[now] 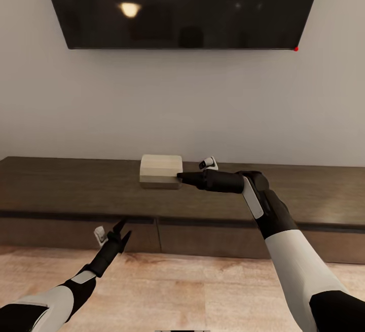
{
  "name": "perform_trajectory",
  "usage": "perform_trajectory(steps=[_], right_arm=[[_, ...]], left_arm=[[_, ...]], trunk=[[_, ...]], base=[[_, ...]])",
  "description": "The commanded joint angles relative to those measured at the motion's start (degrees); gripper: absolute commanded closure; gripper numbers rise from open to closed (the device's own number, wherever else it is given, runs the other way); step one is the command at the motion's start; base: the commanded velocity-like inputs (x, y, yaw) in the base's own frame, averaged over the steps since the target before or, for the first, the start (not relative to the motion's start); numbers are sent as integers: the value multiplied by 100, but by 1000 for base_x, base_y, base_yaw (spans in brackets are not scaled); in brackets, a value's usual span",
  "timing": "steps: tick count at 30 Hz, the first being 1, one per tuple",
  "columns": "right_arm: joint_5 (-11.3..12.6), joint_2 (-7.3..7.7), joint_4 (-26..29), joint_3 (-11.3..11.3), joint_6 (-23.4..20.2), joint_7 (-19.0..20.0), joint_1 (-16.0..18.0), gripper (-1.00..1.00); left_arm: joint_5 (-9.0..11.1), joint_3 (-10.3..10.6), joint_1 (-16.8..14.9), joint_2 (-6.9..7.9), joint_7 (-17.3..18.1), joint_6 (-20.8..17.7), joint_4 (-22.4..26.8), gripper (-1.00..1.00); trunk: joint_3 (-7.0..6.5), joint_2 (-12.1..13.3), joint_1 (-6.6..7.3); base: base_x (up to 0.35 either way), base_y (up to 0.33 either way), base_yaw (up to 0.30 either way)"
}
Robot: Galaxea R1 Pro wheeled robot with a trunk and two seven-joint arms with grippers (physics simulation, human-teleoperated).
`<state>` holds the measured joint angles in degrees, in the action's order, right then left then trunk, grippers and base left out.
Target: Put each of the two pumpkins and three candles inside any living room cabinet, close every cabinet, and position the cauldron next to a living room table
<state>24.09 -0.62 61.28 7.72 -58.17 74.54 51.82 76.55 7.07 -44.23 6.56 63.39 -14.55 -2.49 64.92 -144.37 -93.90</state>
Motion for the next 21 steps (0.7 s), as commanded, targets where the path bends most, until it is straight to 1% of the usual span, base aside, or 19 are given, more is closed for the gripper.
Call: perform_trajectory(steps=[1, 7, 10, 14, 21], right_arm=[[19, 0, -2, 1, -36, 8, 4, 100], [18, 0, -2, 6, -36, 8, 4, 100], [17, 0, -2, 69, -36, 8, 4, 100], [18, 0, -2, 85, -36, 8, 4, 100], [19, 0, -2, 89, -36, 8, 4, 100]], left_arm=[[61, 49, -8, -2, 29, -58, -22, -100], [63, 49, -7, 1, 24, -57, -23, -100], [69, 49, -7, 3, 24, -53, -23, -100], [70, 49, -7, 3, 31, -46, -23, -100], [67, 49, -7, 3, 68, -40, -17, -100]], trunk=[[5, -2, 1], [5, -2, 1], [5, -2, 1], [5, -2, 1], [160, -12, -17]], base=[[24, -13, 0], [8, -4, 0], [0, 0, 0], [0, 0, 0], [0, 0, 0]])
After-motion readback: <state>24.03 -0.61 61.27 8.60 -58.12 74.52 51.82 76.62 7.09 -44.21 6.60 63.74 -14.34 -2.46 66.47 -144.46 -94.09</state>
